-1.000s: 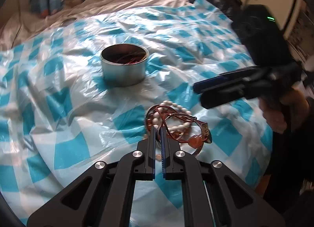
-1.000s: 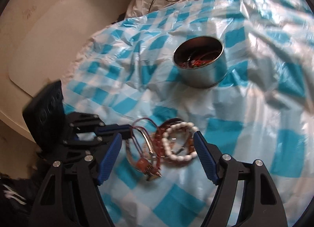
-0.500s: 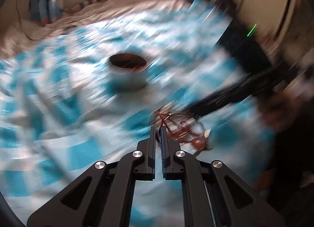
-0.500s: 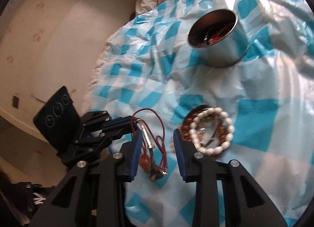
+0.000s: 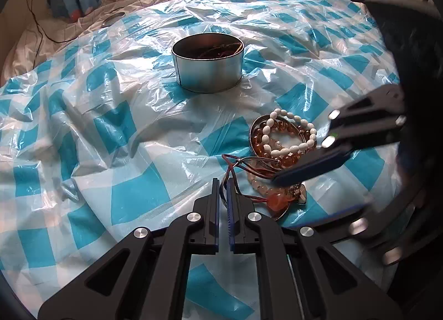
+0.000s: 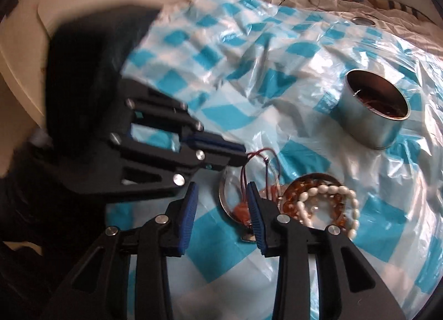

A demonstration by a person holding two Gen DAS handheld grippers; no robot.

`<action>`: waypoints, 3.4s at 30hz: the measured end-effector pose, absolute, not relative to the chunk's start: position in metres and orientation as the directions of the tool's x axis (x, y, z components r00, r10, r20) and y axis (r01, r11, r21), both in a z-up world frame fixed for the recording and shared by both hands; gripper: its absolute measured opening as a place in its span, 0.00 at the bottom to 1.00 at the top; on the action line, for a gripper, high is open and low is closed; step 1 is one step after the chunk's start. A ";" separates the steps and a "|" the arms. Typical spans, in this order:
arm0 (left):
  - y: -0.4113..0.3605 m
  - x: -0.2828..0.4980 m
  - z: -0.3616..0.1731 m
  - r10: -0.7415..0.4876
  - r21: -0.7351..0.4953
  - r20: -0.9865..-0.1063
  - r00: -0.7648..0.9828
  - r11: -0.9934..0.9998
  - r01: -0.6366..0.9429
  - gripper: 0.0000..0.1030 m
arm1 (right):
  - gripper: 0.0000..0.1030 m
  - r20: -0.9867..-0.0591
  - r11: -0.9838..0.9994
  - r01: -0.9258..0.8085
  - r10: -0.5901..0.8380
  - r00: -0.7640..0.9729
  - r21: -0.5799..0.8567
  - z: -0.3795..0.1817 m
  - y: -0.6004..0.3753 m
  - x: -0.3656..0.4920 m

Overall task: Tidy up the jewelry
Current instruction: 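Grasp the red cord with the brown bead using the right tool, then carry the red cord to the tin with the right tool and open it, then move both open tools back over the jewelry dish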

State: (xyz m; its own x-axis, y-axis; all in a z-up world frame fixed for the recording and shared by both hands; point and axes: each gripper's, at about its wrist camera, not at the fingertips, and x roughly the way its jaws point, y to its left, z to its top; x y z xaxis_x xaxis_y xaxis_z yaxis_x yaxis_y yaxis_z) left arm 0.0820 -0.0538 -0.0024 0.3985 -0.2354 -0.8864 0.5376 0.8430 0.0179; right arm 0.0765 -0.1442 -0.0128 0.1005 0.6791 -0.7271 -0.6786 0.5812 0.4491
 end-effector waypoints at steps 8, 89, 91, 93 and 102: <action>-0.051 0.083 -0.009 -0.219 0.023 -0.898 0.382 0.843 0.537 0.05 | 0.35 -0.729 0.569 -0.634 0.685 0.011 0.524 -0.037 -0.137 0.087; -0.028 0.222 0.035 -0.374 -0.332 -0.766 0.523 0.927 0.176 0.42 | 0.62 -0.721 0.855 -0.357 0.512 0.466 0.377 -0.002 -0.219 0.232; -0.029 0.217 0.035 -0.362 -0.308 -0.772 0.523 0.932 0.190 0.43 | 0.63 -0.715 0.861 -0.333 0.506 0.482 0.385 0.002 -0.226 0.232; -0.029 0.212 0.034 -0.352 -0.290 -0.777 0.522 0.936 0.200 0.46 | 0.64 -0.708 0.853 -0.304 0.522 0.476 0.425 0.003 -0.234 0.232; -0.057 0.170 0.005 -0.361 -0.231 -0.847 0.389 0.911 0.342 0.47 | 0.70 -0.779 0.876 -0.269 0.481 0.404 0.401 -0.003 -0.250 0.195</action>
State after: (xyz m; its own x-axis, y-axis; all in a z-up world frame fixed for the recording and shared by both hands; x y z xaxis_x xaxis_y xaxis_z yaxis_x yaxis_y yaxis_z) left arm 0.1697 -0.0570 0.0048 0.3895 -0.3611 -0.8473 0.3425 0.9108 -0.2307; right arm 0.1954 -0.2495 -0.0030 0.4036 0.4805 -0.7786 -0.2694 0.8757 0.4008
